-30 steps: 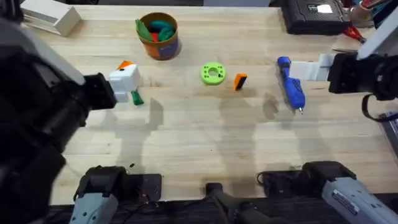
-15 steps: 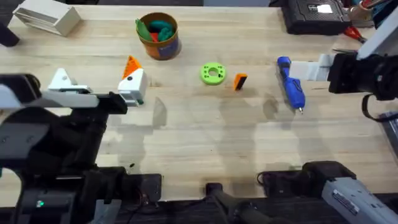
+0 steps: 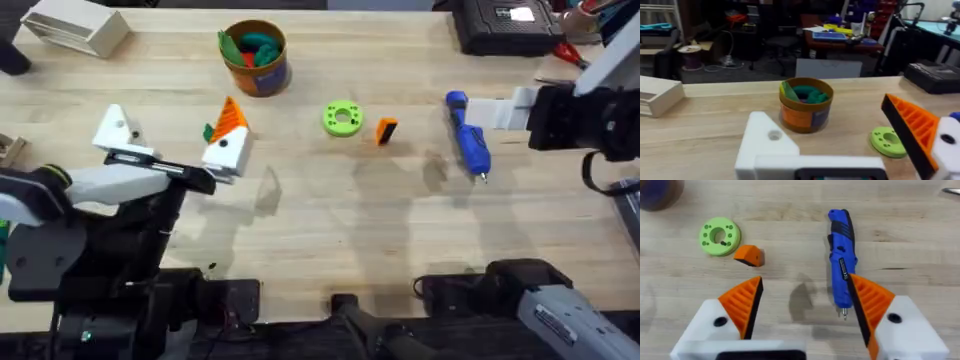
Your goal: Pick up the gripper from the table and insert it into the empty holder that is missing its gripper. Then pick up a screw, insert it into the mounting hole, and use the screwdriver to tighten it. Finally, clean up the table by picking up the vegetable and placing it into the bucket.
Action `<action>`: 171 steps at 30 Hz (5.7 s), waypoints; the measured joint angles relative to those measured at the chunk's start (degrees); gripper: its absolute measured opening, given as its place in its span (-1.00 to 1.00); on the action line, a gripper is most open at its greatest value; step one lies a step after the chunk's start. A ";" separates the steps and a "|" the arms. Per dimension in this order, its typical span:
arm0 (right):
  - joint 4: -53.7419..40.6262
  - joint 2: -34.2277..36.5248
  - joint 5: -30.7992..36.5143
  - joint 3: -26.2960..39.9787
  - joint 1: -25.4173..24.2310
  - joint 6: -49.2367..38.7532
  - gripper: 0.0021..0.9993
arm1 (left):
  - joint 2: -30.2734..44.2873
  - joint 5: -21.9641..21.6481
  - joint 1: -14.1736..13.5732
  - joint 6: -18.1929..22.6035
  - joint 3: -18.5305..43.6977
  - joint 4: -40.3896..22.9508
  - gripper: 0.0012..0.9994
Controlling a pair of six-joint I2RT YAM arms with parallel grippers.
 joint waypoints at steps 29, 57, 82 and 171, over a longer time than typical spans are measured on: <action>0.00 0.00 0.00 0.00 0.00 0.00 0.98 | 0.00 42.70 0.00 7.31 -7.06 2.48 0.97; 0.00 0.00 0.00 0.00 0.00 0.00 0.98 | 0.01 55.95 0.00 12.27 -7.08 -4.48 0.97; 0.00 0.00 0.00 0.00 0.00 0.00 0.98 | 0.01 55.90 0.00 10.97 -7.08 -4.43 0.97; -13.39 12.87 0.02 15.74 0.00 -1.25 0.98 | 0.00 55.90 0.00 10.97 -7.08 -4.43 0.97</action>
